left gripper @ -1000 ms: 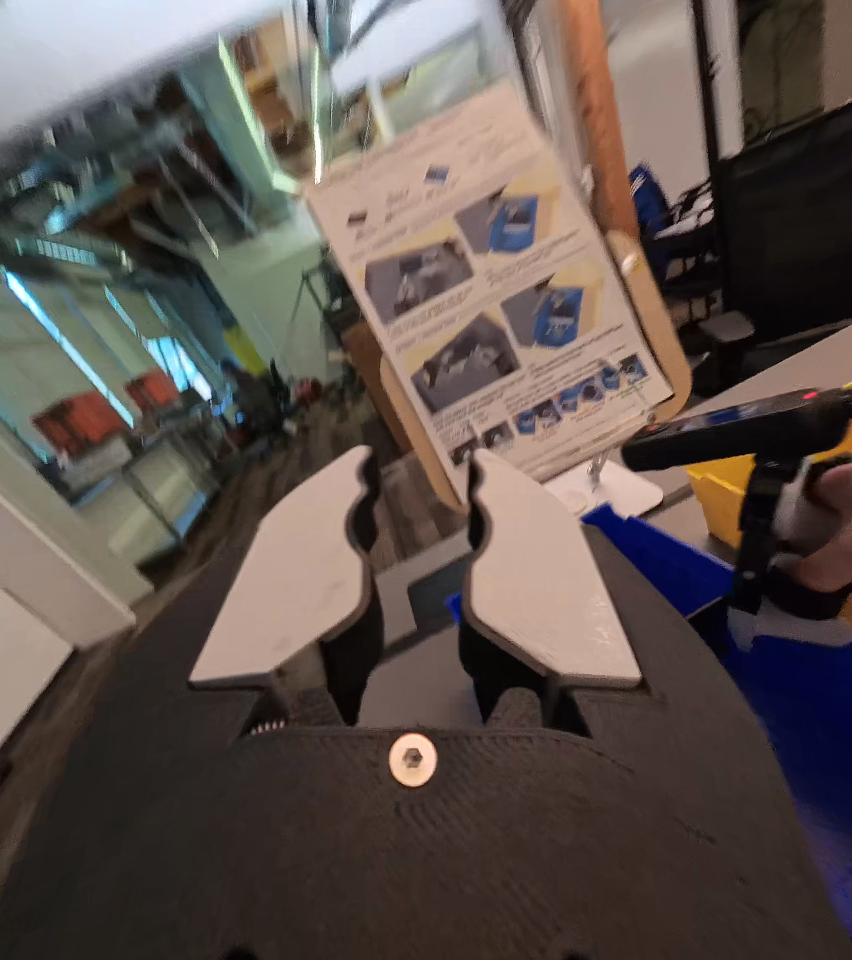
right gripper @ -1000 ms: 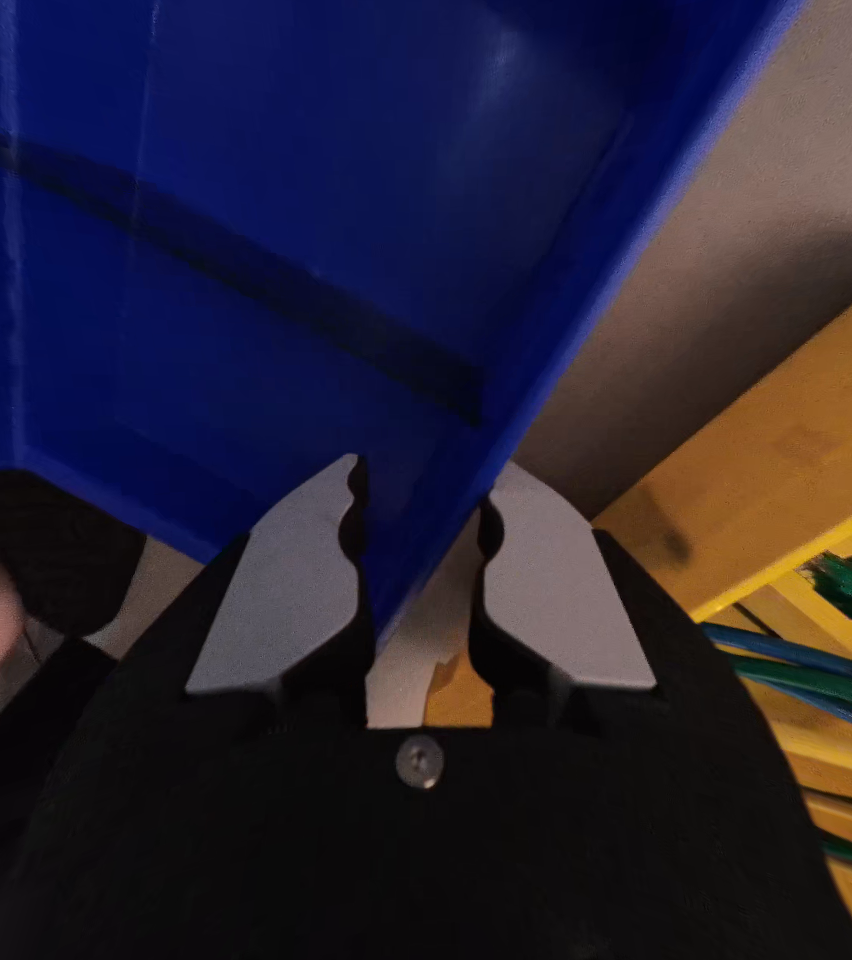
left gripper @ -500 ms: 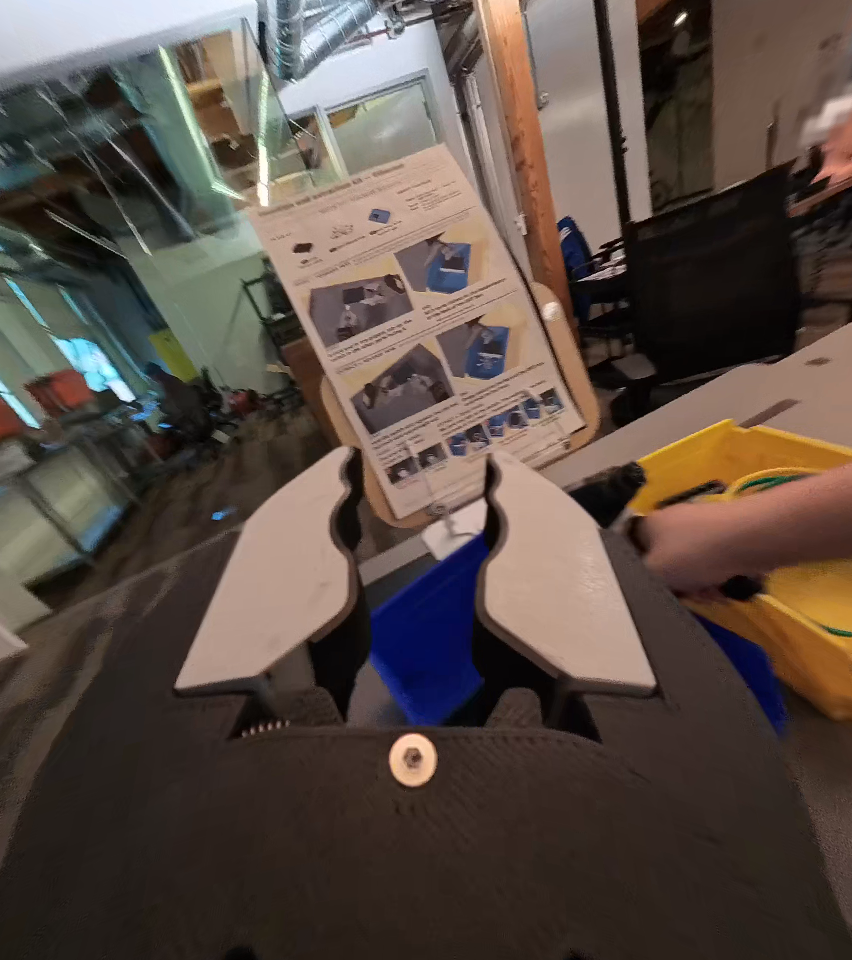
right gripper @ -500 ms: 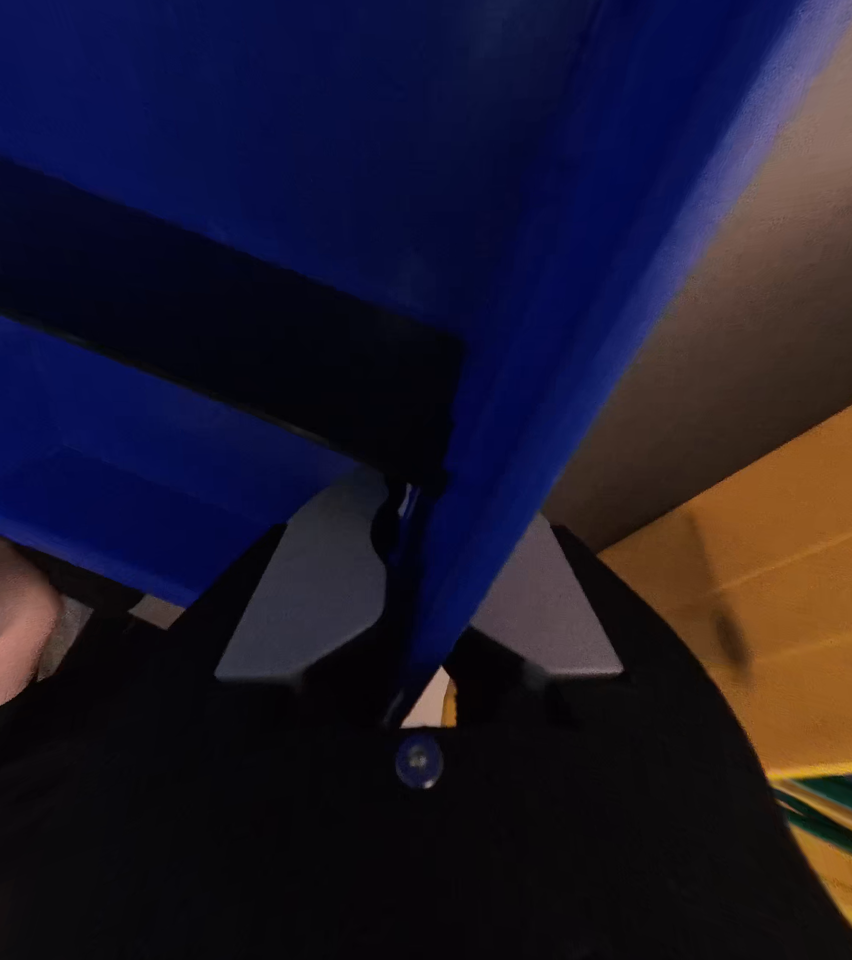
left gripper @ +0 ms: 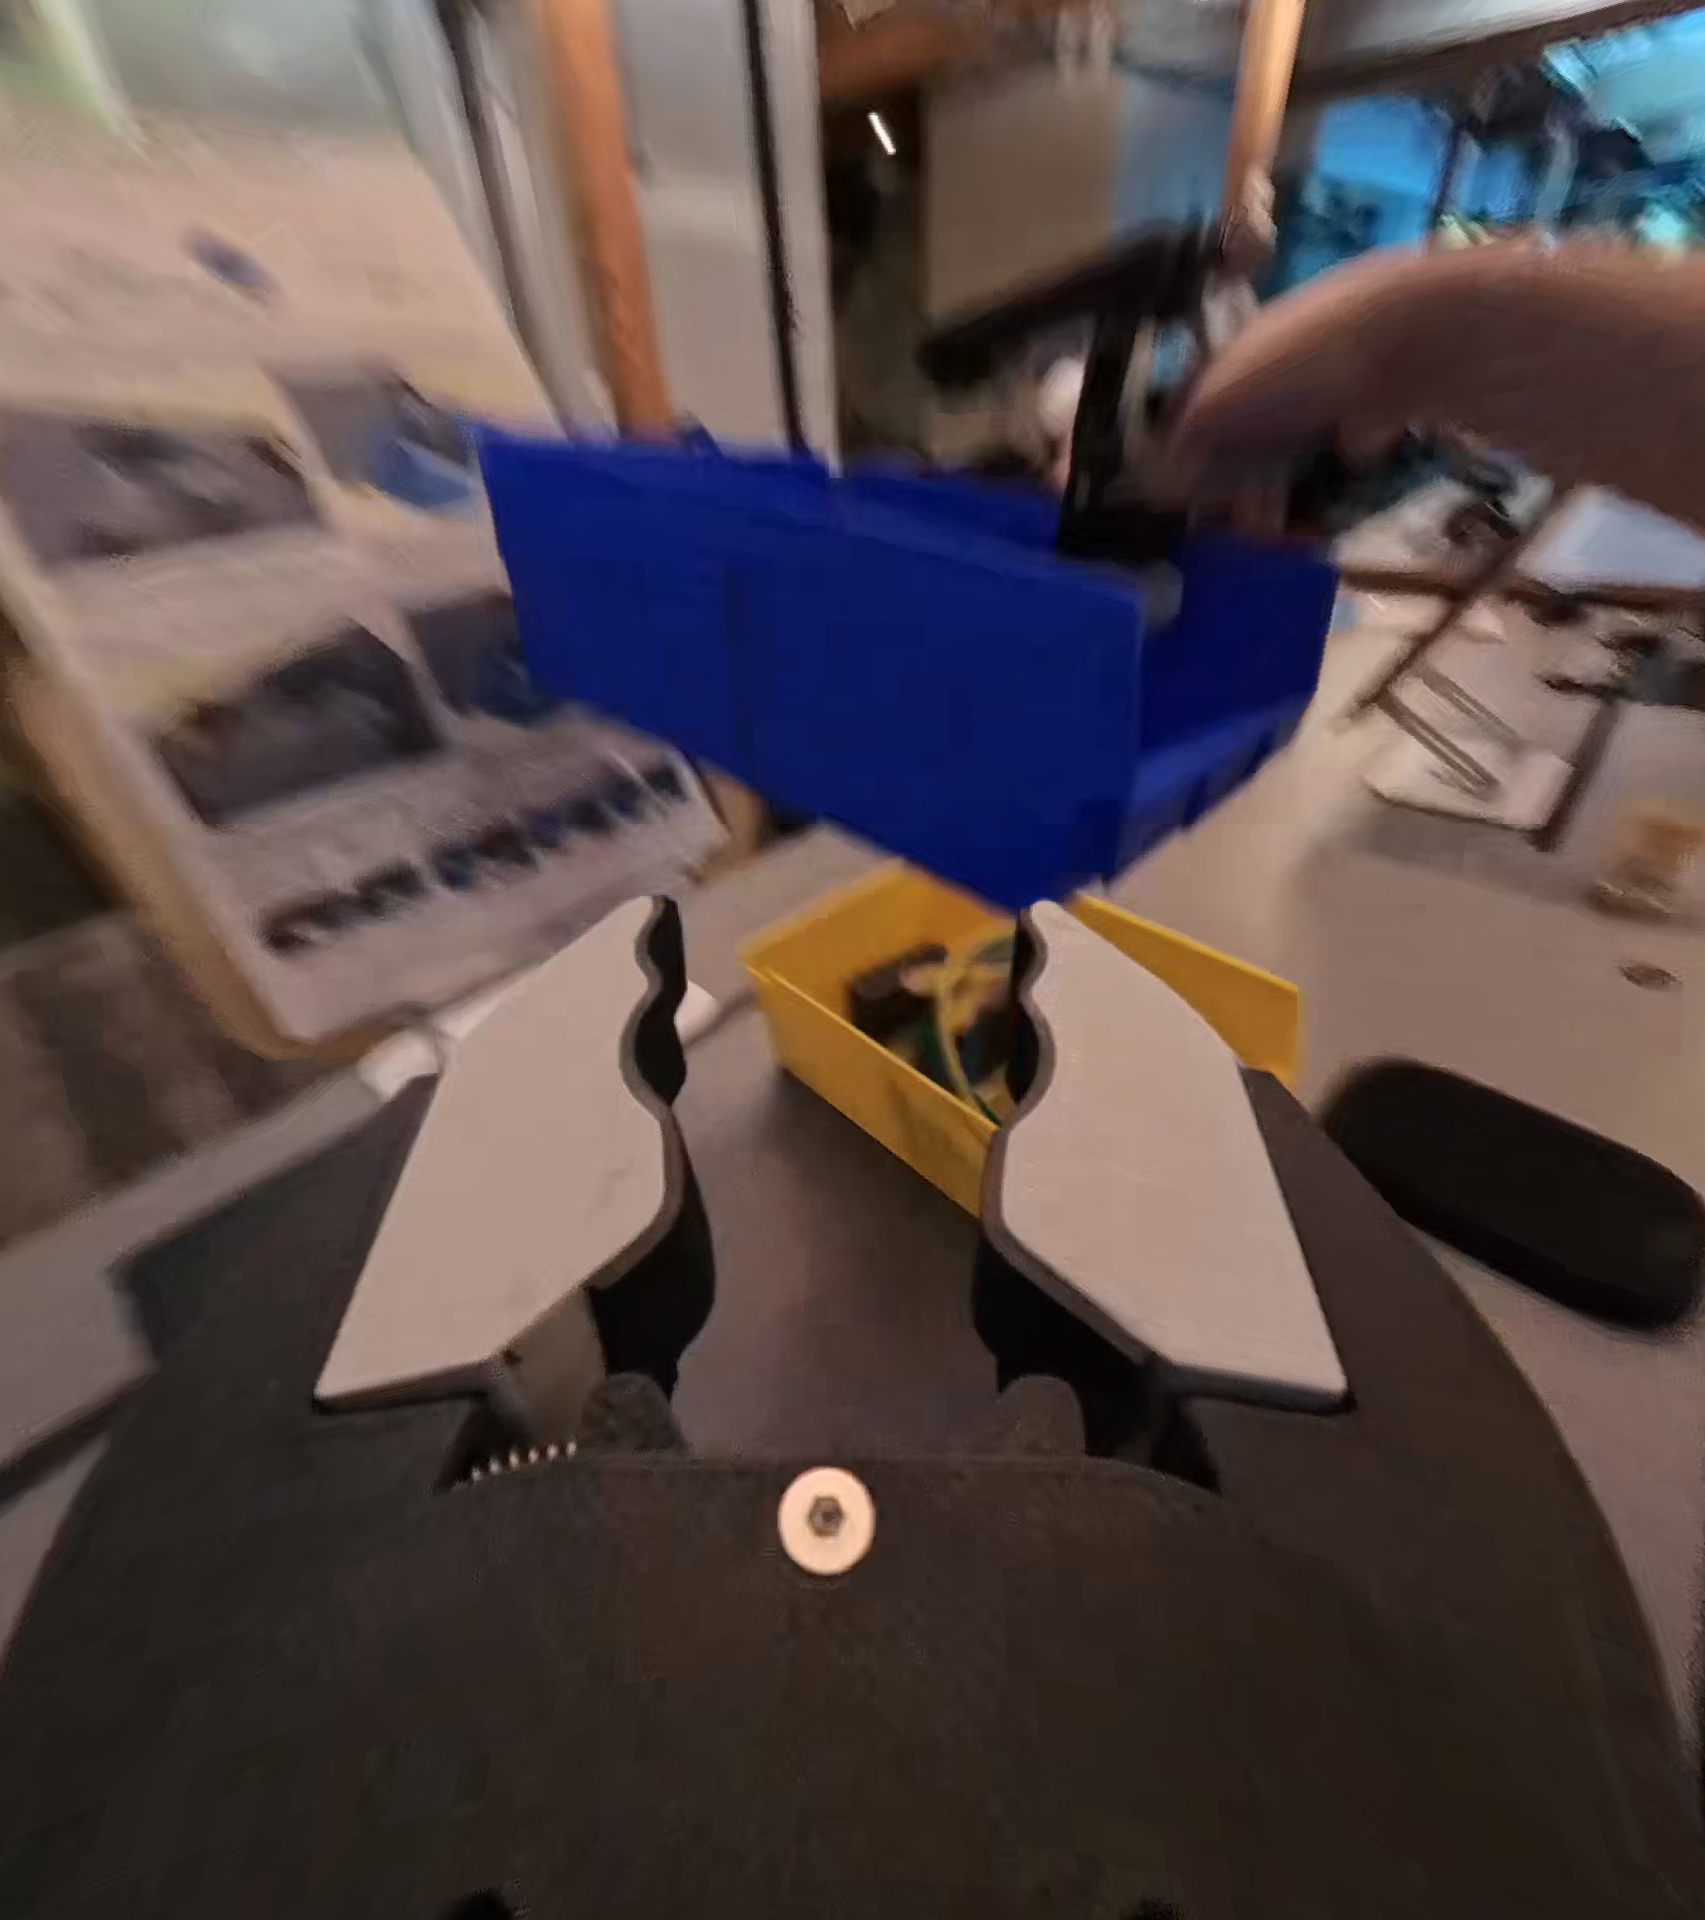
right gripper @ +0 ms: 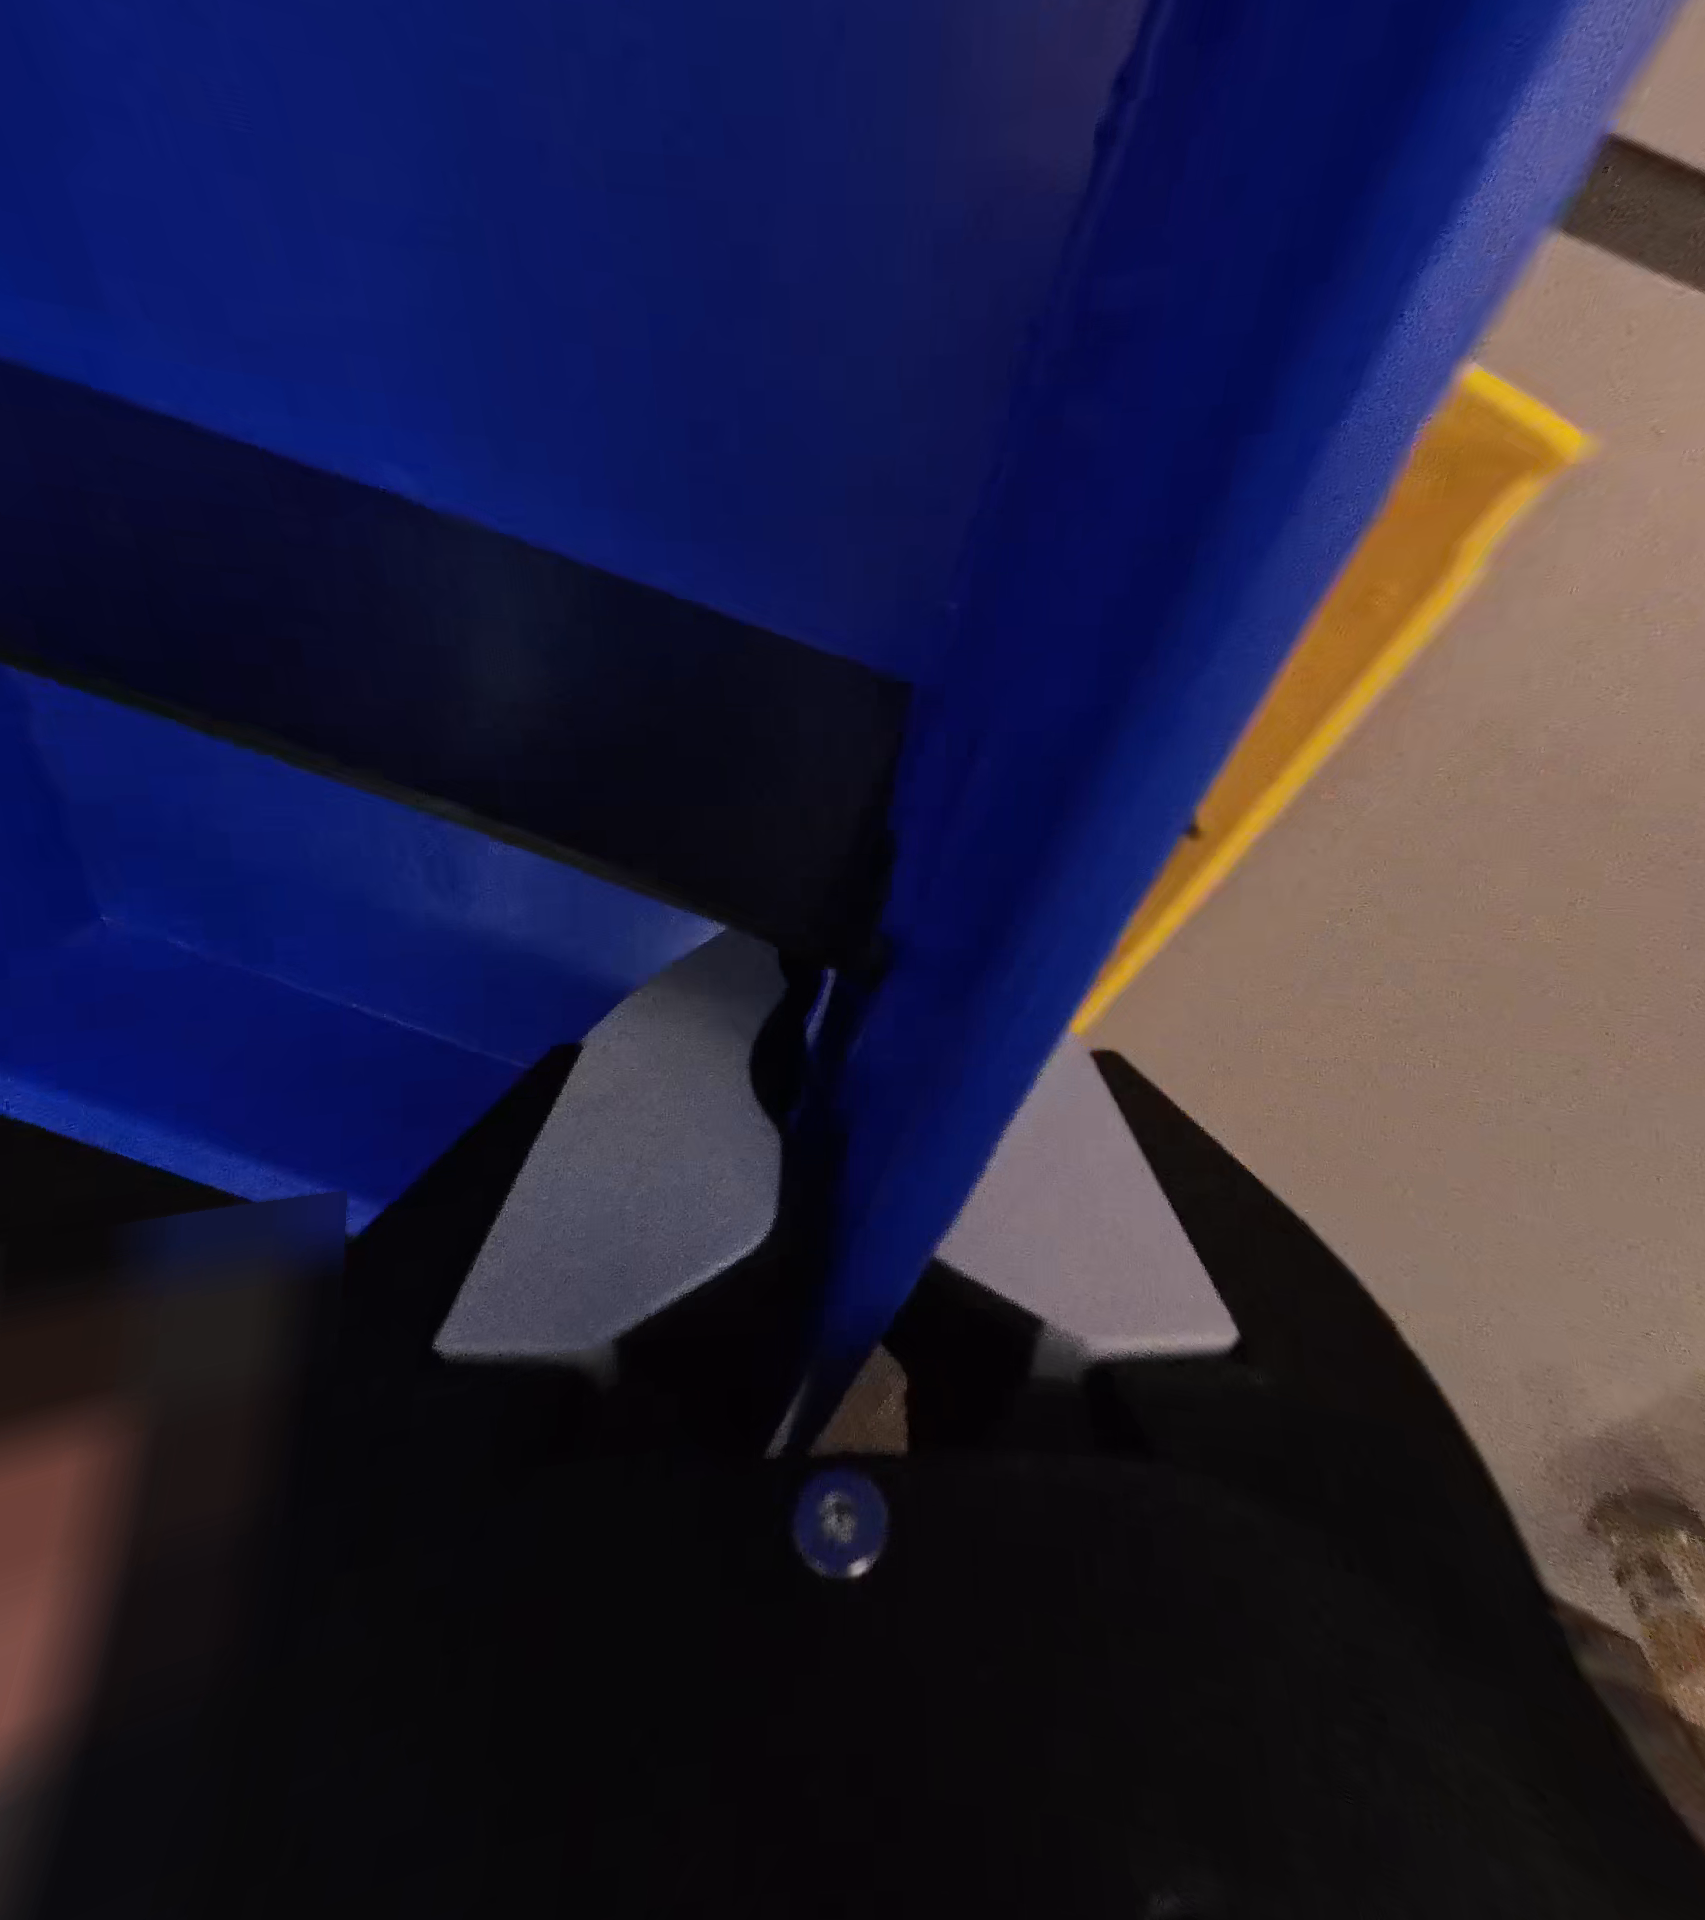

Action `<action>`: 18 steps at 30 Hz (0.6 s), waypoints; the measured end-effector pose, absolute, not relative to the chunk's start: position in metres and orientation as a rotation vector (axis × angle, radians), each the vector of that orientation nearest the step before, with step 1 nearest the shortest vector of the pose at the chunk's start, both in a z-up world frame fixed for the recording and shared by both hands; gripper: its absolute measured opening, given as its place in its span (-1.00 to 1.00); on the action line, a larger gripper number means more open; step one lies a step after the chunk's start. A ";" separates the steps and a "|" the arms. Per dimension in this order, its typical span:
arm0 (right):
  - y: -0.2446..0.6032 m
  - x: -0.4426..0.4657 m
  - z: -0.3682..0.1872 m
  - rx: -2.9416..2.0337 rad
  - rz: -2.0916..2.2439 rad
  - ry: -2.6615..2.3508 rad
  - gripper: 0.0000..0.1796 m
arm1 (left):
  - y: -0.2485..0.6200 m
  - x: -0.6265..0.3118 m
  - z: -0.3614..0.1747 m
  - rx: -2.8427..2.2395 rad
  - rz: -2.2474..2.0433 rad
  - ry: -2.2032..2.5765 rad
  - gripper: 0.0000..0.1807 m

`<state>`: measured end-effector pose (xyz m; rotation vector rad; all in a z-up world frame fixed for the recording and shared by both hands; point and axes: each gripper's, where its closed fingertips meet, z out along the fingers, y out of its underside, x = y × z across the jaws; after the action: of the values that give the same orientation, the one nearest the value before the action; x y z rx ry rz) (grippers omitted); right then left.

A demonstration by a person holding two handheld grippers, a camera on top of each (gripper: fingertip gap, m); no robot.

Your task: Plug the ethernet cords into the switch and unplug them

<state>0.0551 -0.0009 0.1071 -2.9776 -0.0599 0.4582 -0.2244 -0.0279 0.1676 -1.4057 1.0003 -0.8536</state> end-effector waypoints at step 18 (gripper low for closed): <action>-0.234 0.319 -0.082 -3.014 0.250 0.802 -0.91 | -0.045 -0.065 -0.105 -2.137 -0.880 1.638 -0.30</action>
<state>0.3192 -0.2339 -0.0821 -3.0142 0.8016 0.2496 -0.0647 -0.0450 -0.1047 -2.1366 1.6380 -0.8805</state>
